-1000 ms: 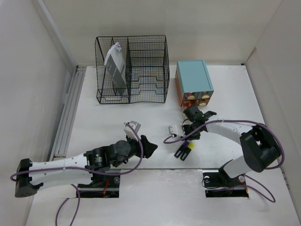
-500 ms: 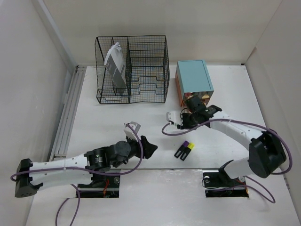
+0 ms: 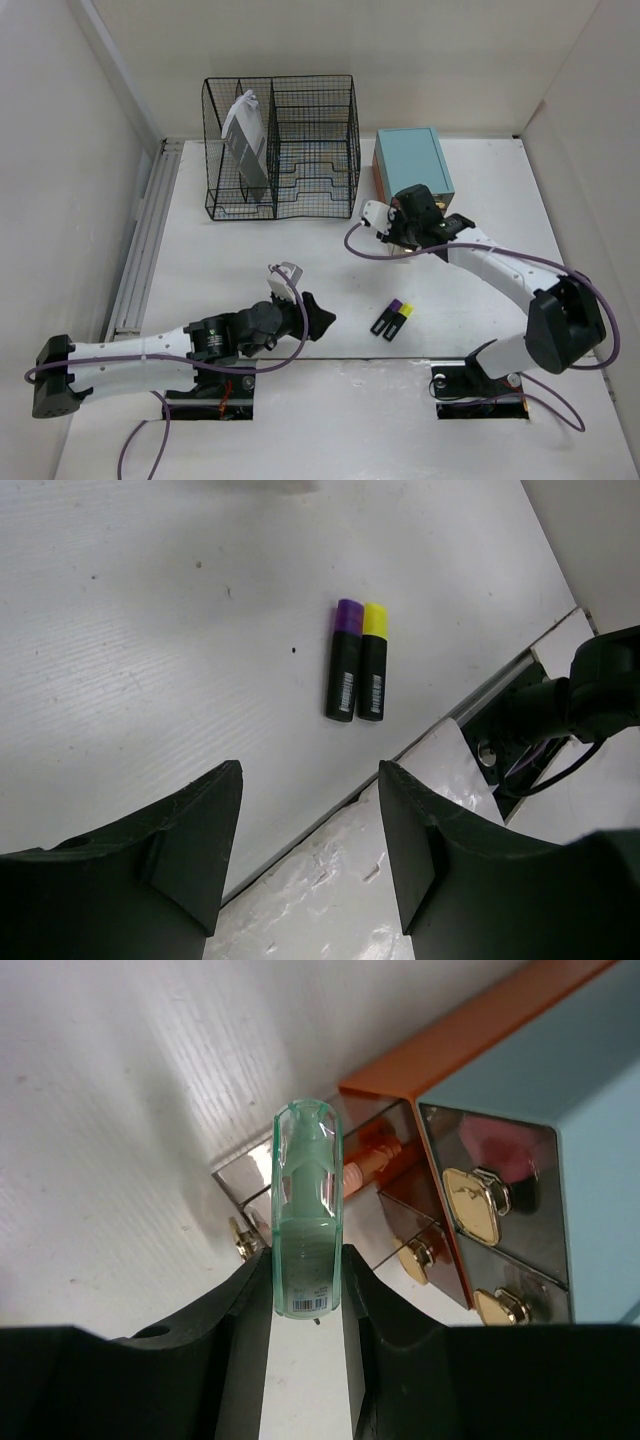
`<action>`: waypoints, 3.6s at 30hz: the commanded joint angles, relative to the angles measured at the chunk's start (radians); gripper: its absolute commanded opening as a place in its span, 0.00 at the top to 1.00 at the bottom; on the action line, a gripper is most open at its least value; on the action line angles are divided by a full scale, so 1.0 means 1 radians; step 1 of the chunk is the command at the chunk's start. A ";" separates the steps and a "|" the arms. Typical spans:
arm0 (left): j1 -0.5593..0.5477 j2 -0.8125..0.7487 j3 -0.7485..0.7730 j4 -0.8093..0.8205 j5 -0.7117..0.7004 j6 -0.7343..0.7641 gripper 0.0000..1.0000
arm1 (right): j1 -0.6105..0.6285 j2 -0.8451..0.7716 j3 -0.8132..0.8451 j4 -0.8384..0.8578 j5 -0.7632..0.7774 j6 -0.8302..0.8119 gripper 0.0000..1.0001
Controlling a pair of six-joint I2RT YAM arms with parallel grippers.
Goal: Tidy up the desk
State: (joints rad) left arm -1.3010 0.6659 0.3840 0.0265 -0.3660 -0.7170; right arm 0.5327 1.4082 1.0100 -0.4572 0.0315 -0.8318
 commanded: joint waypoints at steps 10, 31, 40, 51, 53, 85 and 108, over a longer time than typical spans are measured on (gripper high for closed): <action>-0.004 -0.003 -0.025 0.067 0.016 -0.007 0.47 | -0.068 0.118 0.091 0.111 0.159 0.125 0.69; -0.004 0.006 -0.025 0.078 0.016 -0.016 0.47 | -0.132 0.026 0.061 -0.290 -0.351 -0.276 1.00; -0.004 0.006 -0.016 0.078 0.016 -0.016 0.47 | -0.132 0.087 -0.025 0.001 -0.113 -0.138 1.00; -0.004 0.006 -0.016 0.078 0.016 -0.025 0.47 | -0.040 0.251 -0.051 0.322 0.218 -0.013 1.00; -0.004 0.006 -0.016 0.078 0.016 -0.025 0.47 | -0.031 0.271 -0.037 0.351 0.257 0.013 1.00; -0.014 0.057 -0.011 0.138 0.045 -0.004 0.48 | -0.287 -0.292 -0.146 0.199 -0.290 0.612 0.27; -0.014 0.084 0.007 0.170 0.045 0.007 0.49 | -0.711 0.215 -0.154 0.580 -0.697 1.177 0.41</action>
State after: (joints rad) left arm -1.3094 0.7479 0.3504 0.1402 -0.3145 -0.7319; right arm -0.1642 1.5993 0.8482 0.0376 -0.6357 0.2970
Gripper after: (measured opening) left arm 0.512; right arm 0.587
